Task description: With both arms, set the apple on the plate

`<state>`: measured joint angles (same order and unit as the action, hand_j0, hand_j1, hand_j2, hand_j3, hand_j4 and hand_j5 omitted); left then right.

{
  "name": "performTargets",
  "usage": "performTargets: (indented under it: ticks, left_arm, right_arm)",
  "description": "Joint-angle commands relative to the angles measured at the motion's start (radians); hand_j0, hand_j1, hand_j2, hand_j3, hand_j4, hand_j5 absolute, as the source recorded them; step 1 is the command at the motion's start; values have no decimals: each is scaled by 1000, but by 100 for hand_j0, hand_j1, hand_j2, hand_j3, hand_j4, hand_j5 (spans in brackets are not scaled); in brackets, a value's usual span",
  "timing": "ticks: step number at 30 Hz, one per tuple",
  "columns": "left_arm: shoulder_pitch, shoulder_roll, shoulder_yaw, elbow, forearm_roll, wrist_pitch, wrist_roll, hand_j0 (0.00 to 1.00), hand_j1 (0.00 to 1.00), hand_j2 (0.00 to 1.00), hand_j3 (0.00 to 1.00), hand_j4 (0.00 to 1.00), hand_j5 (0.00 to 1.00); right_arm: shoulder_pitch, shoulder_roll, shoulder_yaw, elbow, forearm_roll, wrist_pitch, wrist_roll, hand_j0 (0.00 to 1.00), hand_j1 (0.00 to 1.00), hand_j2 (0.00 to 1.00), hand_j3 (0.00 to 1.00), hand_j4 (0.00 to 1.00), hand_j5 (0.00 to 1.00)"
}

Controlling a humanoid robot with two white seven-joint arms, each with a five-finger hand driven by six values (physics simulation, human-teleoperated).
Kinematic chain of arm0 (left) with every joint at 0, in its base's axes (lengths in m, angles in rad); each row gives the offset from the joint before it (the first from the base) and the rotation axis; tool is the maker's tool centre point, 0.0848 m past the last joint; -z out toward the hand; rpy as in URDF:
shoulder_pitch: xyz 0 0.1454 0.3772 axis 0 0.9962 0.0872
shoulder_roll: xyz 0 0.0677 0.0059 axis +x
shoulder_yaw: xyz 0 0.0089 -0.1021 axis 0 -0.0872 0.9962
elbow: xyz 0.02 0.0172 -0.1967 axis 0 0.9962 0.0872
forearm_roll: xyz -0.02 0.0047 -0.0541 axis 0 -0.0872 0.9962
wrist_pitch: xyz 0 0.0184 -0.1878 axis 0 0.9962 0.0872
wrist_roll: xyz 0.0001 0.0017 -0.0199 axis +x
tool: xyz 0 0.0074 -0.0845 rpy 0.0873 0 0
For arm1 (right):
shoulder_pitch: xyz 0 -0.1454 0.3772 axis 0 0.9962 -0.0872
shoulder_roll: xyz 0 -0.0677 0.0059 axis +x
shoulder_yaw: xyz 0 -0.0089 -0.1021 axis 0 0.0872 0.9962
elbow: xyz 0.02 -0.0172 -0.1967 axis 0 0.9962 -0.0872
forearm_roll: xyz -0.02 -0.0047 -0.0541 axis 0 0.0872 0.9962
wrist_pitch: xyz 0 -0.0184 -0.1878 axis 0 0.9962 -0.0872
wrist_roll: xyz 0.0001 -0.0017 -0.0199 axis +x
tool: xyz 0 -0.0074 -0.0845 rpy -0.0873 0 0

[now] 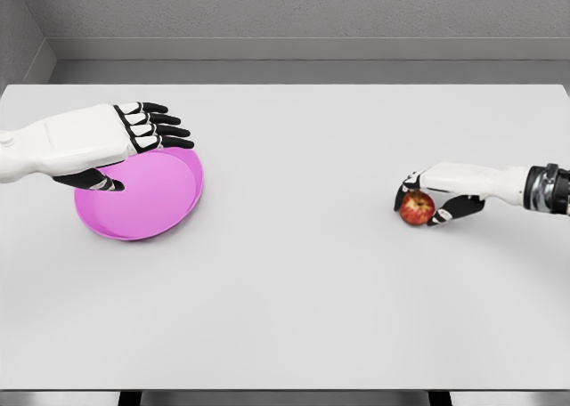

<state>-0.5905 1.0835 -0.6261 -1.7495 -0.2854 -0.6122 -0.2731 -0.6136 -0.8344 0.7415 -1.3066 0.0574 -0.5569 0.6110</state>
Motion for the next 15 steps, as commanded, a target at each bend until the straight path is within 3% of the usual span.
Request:
performTargets:
  ticks: [1, 4, 9, 12, 15]
  left_arm:
    - [0, 1, 0, 1, 6, 1, -15, 100, 100, 100, 100, 100, 100]
    - [0, 1, 2, -1, 8, 1, -17, 100, 100, 100, 100, 100, 100]
    - [1, -4, 0, -1, 8, 1, -18, 100, 100, 100, 100, 100, 100]
    - [2, -4, -1, -1, 8, 1, -18, 100, 100, 100, 100, 100, 100]
    - [0, -4, -1, -1, 8, 1, -18, 100, 100, 100, 100, 100, 100]
  right_arm:
    - [-2, 15, -1, -13, -21, -51, 0, 45, 45, 45, 45, 45, 45]
    - [-12, 34, 2, -140, -94, -54, 0, 45, 45, 45, 45, 45, 45]
    - [-100, 173, 79, -135, -85, 43, 0, 46, 46, 46, 46, 46, 46]
    - [-126, 248, 105, -94, -80, 49, 0, 47, 47, 47, 47, 47, 47]
    - [-135, 259, 101, -62, -79, 35, 0, 52, 52, 52, 52, 52, 52]
